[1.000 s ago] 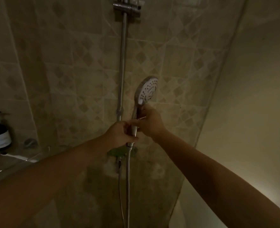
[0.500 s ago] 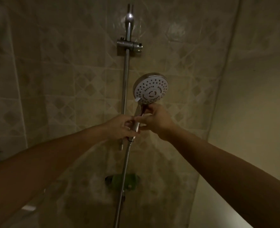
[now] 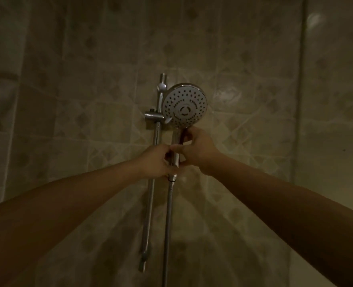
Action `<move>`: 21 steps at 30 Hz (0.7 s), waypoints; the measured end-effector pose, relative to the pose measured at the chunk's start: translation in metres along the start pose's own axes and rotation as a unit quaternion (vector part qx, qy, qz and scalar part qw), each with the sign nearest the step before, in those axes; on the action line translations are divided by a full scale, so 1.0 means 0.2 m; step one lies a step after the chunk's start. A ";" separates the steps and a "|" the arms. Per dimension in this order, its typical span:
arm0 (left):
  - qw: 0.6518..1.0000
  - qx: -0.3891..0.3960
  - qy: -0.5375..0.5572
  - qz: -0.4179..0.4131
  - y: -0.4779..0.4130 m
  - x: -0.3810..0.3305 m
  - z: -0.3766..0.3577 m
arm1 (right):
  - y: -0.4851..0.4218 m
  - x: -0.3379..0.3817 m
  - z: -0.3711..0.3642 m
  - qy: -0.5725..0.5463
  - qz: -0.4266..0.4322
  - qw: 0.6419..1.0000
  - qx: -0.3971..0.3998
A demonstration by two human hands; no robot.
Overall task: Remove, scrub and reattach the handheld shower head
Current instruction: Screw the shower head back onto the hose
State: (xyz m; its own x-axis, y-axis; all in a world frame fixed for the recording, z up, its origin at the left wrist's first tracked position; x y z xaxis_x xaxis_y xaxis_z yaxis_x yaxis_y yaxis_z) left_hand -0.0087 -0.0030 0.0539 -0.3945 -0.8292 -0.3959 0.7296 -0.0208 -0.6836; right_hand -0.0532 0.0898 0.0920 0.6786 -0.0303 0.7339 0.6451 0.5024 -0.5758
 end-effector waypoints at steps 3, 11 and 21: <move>0.996 -0.024 -0.070 -0.045 -0.17 -0.09 0.07 | -0.15 0.09 0.07 0.015 0.026 1.000 -0.007; 0.962 -0.085 -0.254 -0.057 -0.59 -0.22 0.32 | -0.43 0.34 0.29 -0.014 0.082 0.994 -0.067; 0.938 -0.137 -0.305 -0.087 -0.87 -0.32 0.58 | -0.65 0.57 0.37 -0.030 0.127 0.985 -0.115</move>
State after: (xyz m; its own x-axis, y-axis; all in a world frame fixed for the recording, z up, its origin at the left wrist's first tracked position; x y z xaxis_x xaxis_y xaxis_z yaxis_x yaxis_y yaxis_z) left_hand -0.0462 -0.0121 0.2697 -0.0407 -0.9937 0.1043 0.4786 -0.1110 -0.8710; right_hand -0.0853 0.0855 0.2781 0.8108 0.1251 0.5718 0.5248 0.2774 -0.8048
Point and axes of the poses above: each hand's wrist, its own y-axis away from the middle knuckle, its own z-axis out of the back of the hand, x = y × z, the point moved 10 cm from there along -y, towards the middle knuckle, and after that the axes turned 10 degrees about -z, right-handed, at the moved point
